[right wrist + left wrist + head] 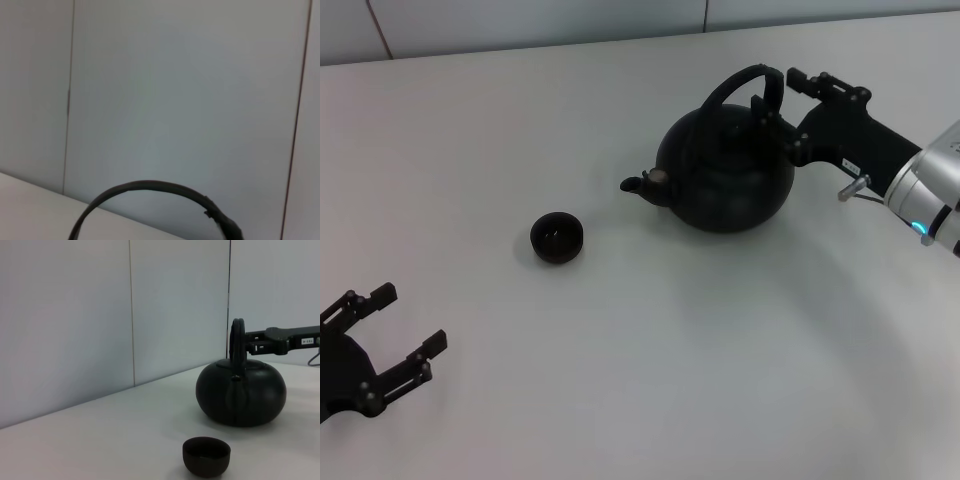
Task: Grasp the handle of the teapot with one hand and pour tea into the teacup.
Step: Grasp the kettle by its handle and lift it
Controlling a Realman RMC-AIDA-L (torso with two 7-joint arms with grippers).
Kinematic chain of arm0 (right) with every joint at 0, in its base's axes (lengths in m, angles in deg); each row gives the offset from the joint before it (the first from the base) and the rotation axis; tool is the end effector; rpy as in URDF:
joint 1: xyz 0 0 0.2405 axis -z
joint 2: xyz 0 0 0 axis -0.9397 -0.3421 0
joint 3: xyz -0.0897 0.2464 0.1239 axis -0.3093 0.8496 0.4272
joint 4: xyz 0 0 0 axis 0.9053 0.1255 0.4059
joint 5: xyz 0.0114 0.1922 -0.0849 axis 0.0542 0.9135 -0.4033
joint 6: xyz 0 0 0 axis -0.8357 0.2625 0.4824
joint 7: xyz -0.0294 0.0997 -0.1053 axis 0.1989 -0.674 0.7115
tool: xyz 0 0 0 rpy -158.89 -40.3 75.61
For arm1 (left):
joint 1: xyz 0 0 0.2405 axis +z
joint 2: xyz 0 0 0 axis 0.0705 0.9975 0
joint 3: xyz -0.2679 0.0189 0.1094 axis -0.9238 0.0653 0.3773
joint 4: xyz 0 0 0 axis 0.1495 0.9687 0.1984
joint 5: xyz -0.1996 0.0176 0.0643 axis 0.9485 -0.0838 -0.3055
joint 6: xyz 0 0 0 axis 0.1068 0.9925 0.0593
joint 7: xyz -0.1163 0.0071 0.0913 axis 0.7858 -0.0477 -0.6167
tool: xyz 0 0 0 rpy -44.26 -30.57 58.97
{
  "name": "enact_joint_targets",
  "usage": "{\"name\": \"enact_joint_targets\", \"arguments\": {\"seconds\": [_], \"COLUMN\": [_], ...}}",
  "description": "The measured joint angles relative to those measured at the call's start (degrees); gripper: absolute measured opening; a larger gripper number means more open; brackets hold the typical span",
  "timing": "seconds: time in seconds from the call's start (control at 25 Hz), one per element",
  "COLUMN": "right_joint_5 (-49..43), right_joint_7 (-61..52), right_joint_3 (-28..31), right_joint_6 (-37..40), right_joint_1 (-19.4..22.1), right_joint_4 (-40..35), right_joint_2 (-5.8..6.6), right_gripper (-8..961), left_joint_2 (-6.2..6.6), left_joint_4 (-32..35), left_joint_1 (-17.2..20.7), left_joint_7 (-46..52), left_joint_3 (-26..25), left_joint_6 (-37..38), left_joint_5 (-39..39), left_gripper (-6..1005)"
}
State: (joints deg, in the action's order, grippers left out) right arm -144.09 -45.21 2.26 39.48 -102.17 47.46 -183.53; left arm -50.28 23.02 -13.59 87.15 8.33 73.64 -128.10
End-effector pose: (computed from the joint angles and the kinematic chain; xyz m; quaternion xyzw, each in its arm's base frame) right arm 0.3307 0.3733 -0.0446 -0.8316 0.1549 0.2615 0.4648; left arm -0.3867 0.2319 -0.0288 -0.8979 -0.1520 -0.2651 0.3169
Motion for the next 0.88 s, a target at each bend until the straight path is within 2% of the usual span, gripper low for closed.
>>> {"name": "enact_joint_targets", "arguments": {"seconds": [0.04,0.24,0.52,0.88], "right_joint_5": [0.0,0.0,0.2,0.5], "right_joint_7": [0.0,0.0,-0.6,-0.7], "right_joint_3": [-0.3,-0.3,-0.2,0.3], "right_joint_6": [-0.1,-0.1,-0.1,0.2], "right_joint_1": [-0.1,-0.3,-0.3,-0.3], "right_joint_4": [0.0,0.0,0.0,-0.2], "right_joint_2": [-0.02,-0.07,-0.1,-0.09], "right_gripper": [647,413,207,91], "left_joint_2": [0.0,0.0,0.0,0.0], "left_joint_4": [0.0,-0.3,-0.5,-0.6], "left_joint_1": [0.0,0.1,0.4,0.4], "left_joint_7": [0.0,0.0,0.1,0.1], "left_joint_3": [0.0,0.0,0.0,0.0], "left_joint_6": [0.1,0.2,0.2,0.2], "left_joint_5": [0.2,0.2,0.8,0.9], "left_gripper": [804,804,803,803]}}
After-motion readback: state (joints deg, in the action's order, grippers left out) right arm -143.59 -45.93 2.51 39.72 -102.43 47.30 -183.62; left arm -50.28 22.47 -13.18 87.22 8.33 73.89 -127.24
